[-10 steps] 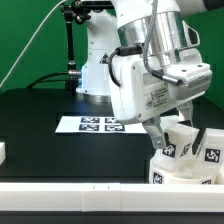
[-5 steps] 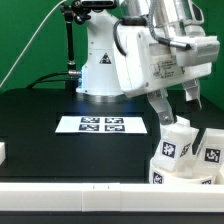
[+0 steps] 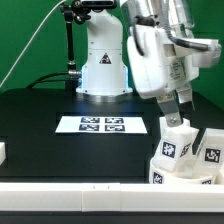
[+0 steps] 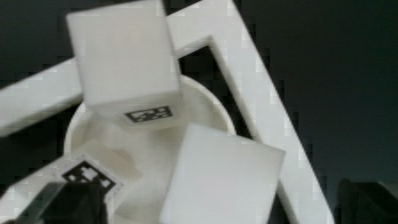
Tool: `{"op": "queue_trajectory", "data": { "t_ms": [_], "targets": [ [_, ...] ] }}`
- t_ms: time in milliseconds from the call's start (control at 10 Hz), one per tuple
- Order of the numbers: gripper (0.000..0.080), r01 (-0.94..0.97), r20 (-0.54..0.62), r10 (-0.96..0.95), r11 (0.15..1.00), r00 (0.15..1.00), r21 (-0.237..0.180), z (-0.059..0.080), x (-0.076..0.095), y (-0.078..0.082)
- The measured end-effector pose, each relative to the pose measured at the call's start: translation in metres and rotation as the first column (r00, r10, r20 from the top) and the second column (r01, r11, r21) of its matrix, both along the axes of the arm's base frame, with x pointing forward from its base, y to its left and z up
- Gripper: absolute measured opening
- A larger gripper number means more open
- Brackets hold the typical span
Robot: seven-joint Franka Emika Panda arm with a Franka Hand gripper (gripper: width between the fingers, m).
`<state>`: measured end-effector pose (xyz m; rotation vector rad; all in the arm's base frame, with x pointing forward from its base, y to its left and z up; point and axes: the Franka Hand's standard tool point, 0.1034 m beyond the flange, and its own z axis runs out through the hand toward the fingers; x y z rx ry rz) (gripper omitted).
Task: Assemble stool
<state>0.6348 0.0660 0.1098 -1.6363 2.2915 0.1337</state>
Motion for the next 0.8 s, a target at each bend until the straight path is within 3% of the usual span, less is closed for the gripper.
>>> {"op": "queue_trajectory", "data": {
  "t_ms": [200, 400, 800],
  "targets": [
    [0.0649, -0.247, 0.046, 0.249, 0.967, 0.967, -0.061, -0.0023, -0.0023, 0.0018],
    [0.0649, -0.328, 0.065, 0.334, 0.941, 0.940, -0.085, -0.0022, -0.0022, 0.0021],
    [0.0649, -0.595, 0.108, 0.617, 0.783, 0.779, -0.182, -0.0023, -0.0022, 0.0015]
  ]
}}
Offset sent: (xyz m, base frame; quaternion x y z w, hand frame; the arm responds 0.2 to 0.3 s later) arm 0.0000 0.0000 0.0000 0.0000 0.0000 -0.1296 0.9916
